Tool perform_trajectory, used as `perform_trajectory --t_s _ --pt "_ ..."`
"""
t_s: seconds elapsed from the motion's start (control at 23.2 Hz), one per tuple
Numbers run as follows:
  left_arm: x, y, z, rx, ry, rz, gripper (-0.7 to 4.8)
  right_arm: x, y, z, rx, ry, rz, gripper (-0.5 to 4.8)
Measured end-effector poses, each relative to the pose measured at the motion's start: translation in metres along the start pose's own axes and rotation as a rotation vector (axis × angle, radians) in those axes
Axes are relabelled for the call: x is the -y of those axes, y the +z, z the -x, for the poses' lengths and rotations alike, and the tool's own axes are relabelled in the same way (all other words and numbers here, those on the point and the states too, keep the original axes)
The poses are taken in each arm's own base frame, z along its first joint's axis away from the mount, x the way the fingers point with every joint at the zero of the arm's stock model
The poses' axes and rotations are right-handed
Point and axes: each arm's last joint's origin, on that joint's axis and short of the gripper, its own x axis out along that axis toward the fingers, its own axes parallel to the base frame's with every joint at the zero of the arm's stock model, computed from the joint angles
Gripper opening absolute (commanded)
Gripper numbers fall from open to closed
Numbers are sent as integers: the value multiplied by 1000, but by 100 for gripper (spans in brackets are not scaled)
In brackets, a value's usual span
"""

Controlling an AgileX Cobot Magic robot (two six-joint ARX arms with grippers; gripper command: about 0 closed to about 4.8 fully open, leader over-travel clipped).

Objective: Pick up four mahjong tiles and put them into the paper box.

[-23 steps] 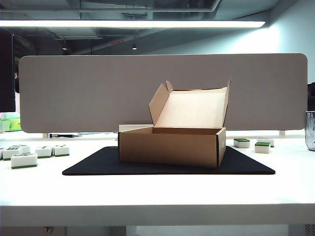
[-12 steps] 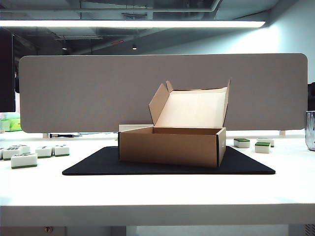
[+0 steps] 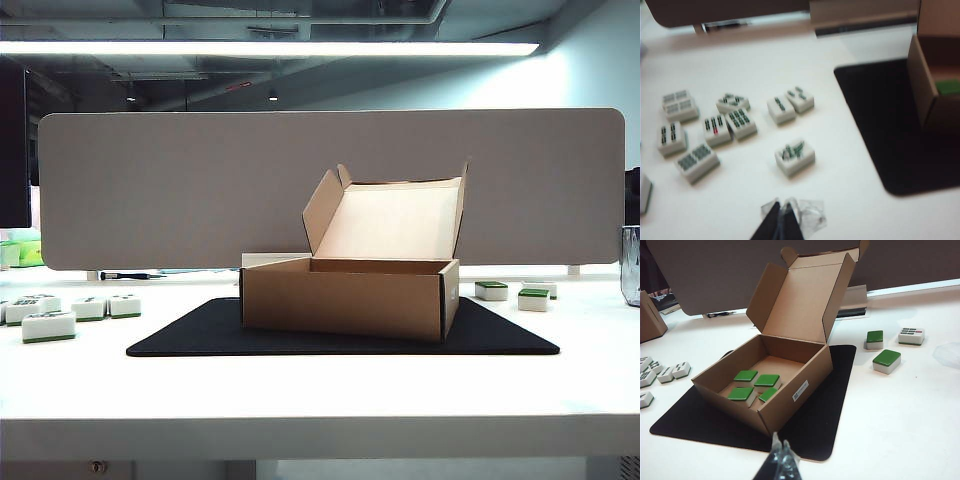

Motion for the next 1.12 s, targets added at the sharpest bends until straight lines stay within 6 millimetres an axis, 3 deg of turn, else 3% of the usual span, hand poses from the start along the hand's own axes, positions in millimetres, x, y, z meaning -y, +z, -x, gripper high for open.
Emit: perform_trajectory --t_s 0.6,1.12 --pt "-11 -35 3 177 211 56 -6 0 0 0 0 0 0 -1" --pt "-9 -50 0 54 194 56 -6 0 0 0 0 -1 -1 -1"
